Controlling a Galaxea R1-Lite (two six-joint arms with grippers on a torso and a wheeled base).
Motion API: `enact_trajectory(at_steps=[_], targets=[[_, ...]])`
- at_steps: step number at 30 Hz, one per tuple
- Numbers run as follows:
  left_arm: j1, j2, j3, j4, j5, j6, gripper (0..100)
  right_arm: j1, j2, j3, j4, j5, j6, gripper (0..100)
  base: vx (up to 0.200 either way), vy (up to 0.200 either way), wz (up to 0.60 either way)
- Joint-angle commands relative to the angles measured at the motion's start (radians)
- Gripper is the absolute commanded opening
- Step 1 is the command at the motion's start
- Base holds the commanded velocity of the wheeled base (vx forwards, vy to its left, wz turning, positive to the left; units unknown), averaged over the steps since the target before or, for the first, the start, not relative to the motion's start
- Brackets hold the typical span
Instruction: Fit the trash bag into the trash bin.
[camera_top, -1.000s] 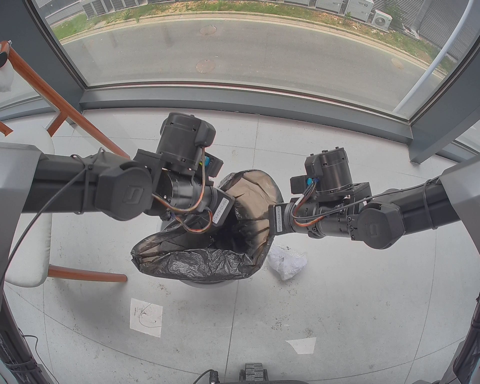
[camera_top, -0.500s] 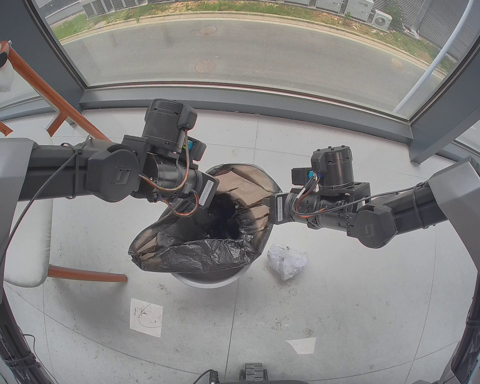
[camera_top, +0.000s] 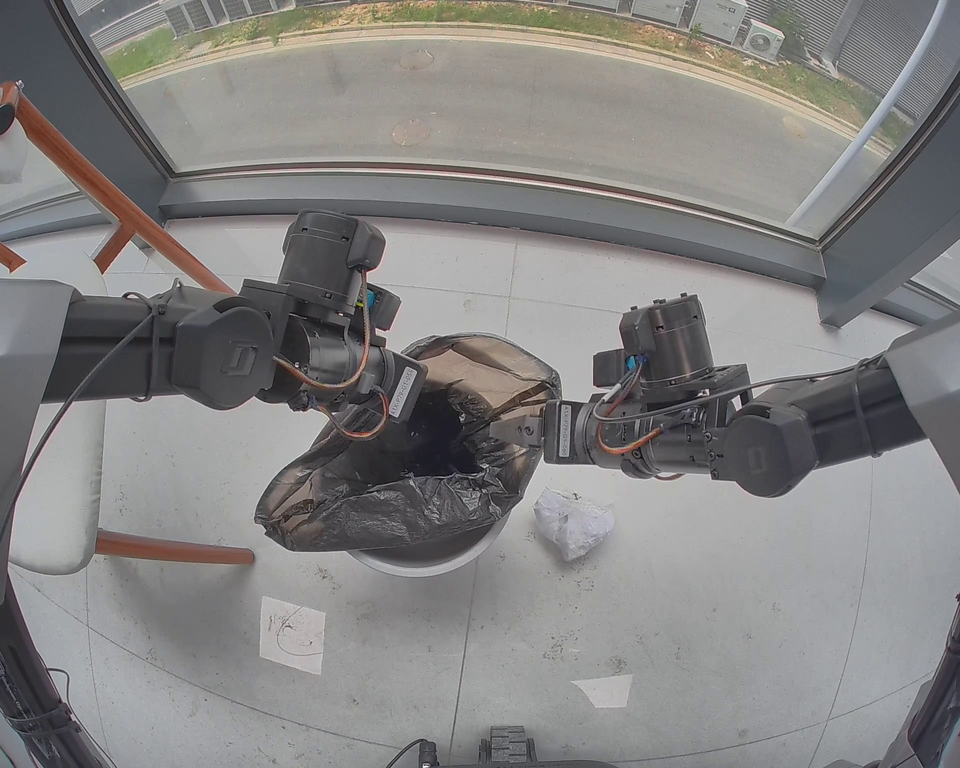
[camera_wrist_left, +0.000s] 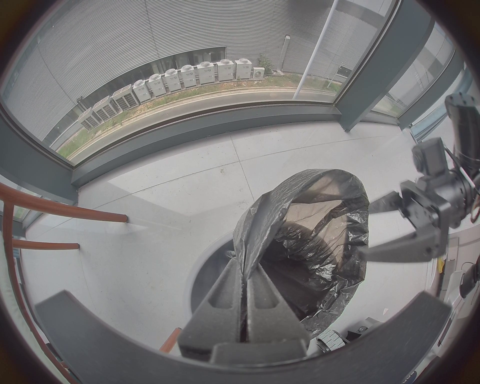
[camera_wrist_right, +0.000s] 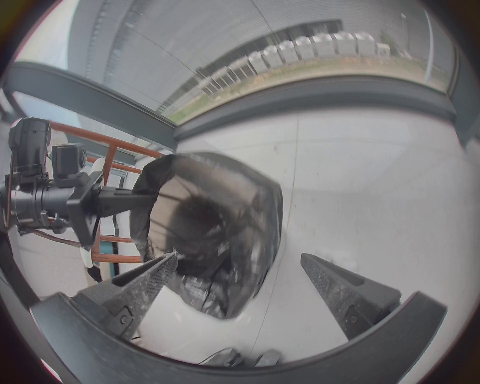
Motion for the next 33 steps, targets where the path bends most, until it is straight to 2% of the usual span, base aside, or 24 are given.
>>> enact_trajectory(at_steps=[1,5,9,11,12,13,14,15,19,26,33], targets=[[0.011,0.000,0.030,-0.008,0.001,-0.001,0,0.105,-0.114,0.084,0.078,-0.007,0.147,100,0.000,0.000,0.00],[0.015,0.000,0.032,-0.015,0.001,-0.001,0,0.139,-0.113,0.107,0.078,-0.015,0.211,100,0.000,0.000,0.00],[0.029,0.000,0.032,-0.015,0.001,-0.001,0,0.216,-0.096,0.100,0.077,-0.042,0.331,100,0.000,0.000,0.00],[0.029,0.000,0.032,-0.015,0.001,-0.001,0,0.225,-0.093,0.100,0.077,-0.045,0.349,100,0.000,0.000,0.00],[0.029,0.002,0.026,-0.015,0.006,-0.001,0,0.285,-0.059,0.088,0.077,-0.068,0.469,100,0.000,0.000,0.00],[0.029,0.002,0.023,-0.015,0.007,0.001,0,0.300,-0.047,0.075,0.077,-0.084,0.515,100,0.000,0.000,0.00],[0.029,0.002,0.023,-0.015,0.007,0.001,0,0.300,-0.047,0.075,0.077,-0.084,0.515,100,0.000,0.000,0.00],[0.031,0.002,0.020,-0.015,0.009,-0.001,0,0.312,-0.016,0.045,0.077,-0.114,0.573,100,0.000,0.000,0.00],[0.032,0.000,0.026,-0.014,0.007,-0.001,0,0.308,0.056,-0.023,0.081,-0.156,0.641,100,0.000,0.000,0.00],[0.045,0.002,0.020,-0.015,0.006,-0.001,0,0.303,0.128,-0.112,0.100,-0.160,0.796,100,0.000,0.000,0.00],[0.049,0.002,0.018,-0.017,0.006,-0.004,0,0.282,0.185,-0.152,0.095,-0.160,0.808,100,0.000,0.000,0.00]])
